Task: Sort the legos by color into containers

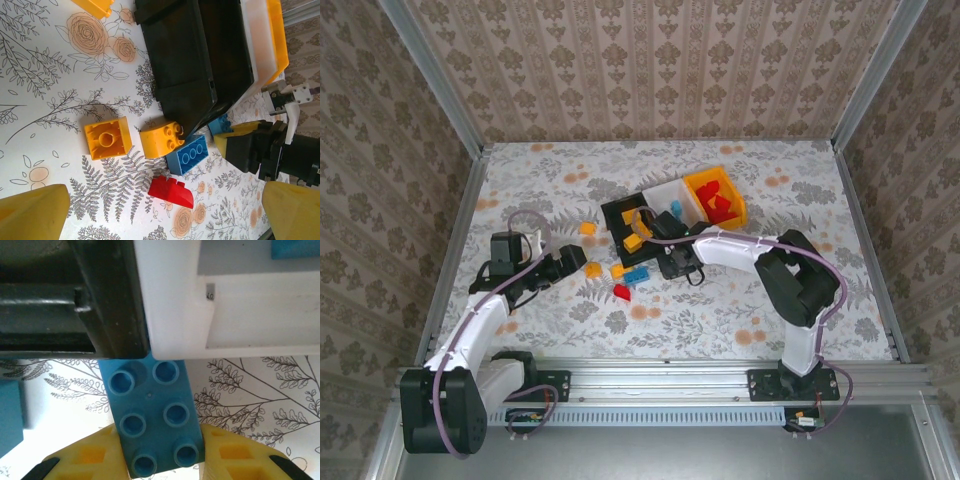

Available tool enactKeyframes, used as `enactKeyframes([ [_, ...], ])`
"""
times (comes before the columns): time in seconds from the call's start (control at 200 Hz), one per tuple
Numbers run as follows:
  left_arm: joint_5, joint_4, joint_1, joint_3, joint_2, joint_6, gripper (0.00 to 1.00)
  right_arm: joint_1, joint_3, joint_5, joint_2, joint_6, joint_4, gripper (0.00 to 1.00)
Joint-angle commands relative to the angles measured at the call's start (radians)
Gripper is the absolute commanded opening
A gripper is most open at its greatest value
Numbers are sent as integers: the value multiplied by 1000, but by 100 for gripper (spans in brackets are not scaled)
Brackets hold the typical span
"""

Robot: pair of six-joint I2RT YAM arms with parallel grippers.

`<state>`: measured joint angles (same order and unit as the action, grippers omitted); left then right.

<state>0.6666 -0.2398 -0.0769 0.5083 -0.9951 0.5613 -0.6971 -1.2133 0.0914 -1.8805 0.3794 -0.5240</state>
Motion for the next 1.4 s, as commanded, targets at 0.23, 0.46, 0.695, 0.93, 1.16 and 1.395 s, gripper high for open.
enactKeyframes([
  [0.23, 30, 62, -23, 7, -9, 12, 100, -2, -232, -85, -54, 7, -180, 32],
  [0.46, -78, 28, -143, 189, -235, 2, 100, -2, -211, -90, -69, 9, -162, 31],
  [0.695, -112, 24, -179, 360, -524, -10, 100, -2, -196, -101, -69, 16, -139, 31],
  [0.93, -122, 6, -198, 474, -670, -24, 80, -2, -193, -110, -74, 15, -127, 30],
  [1.16, -93, 47, -218, 533, -750, 10, 59, -2, -185, -117, -90, 21, -110, 31],
  [1.395, -57, 100, -216, 562, -764, 64, 44, 0, -185, -119, -100, 21, -112, 31],
])
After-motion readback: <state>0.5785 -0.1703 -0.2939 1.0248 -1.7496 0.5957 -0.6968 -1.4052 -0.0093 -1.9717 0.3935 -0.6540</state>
